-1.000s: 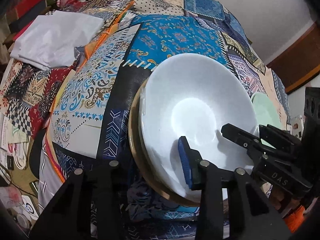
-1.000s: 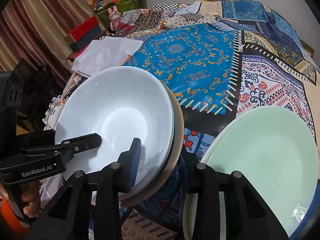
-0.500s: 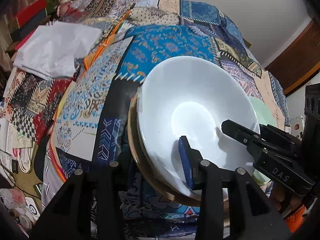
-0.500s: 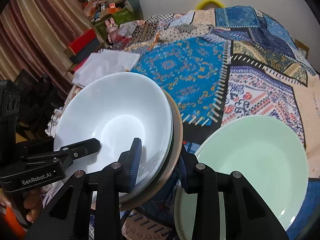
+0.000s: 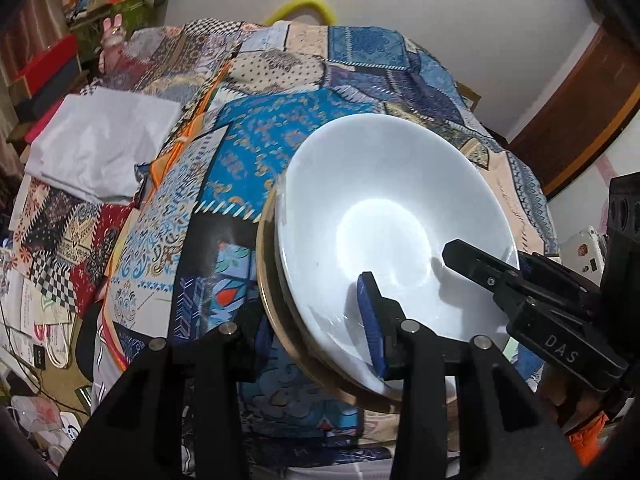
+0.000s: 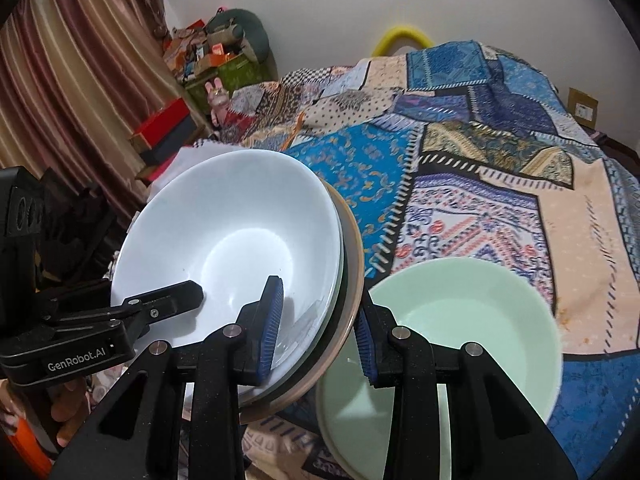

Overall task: Organize plates and bowls
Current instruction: 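Lower the white bowl into the pale green bowl, settling it with both tools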

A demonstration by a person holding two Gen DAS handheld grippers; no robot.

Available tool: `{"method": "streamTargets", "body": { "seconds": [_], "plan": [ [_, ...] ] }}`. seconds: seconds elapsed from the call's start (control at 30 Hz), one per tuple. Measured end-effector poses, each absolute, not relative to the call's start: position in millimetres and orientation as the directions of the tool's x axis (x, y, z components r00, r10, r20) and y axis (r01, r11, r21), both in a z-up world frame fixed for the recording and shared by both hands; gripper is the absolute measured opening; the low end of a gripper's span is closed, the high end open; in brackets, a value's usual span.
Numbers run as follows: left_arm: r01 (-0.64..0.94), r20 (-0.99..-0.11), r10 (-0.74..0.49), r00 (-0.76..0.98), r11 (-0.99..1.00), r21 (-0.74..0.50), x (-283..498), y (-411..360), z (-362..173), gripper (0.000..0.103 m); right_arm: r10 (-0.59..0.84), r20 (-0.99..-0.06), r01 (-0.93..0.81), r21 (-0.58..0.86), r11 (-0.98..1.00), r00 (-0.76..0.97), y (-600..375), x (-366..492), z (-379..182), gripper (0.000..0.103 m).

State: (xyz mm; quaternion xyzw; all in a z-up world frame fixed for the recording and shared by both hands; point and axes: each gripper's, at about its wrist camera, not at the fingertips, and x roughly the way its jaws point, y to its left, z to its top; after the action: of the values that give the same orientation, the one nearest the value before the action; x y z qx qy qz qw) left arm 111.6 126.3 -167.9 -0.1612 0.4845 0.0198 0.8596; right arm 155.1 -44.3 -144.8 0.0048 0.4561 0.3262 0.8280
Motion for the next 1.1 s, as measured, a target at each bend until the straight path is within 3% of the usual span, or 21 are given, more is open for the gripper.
{"method": "streamTargets", "body": {
  "seconds": [0.5,1.1],
  "plan": [
    [-0.100,-0.825,-0.147,0.546,0.966,-0.238,122,69,-145,0.039,0.523,-0.728,-0.475,0.304,0.826,0.443,-100,153,-129,0.031],
    [-0.024,-0.842,-0.187,0.506,0.973,-0.230,135,15,-156,0.039,0.488,-0.745,-0.397,0.321,0.860,0.454,-149,148,-143,0.031]
  ]
}}
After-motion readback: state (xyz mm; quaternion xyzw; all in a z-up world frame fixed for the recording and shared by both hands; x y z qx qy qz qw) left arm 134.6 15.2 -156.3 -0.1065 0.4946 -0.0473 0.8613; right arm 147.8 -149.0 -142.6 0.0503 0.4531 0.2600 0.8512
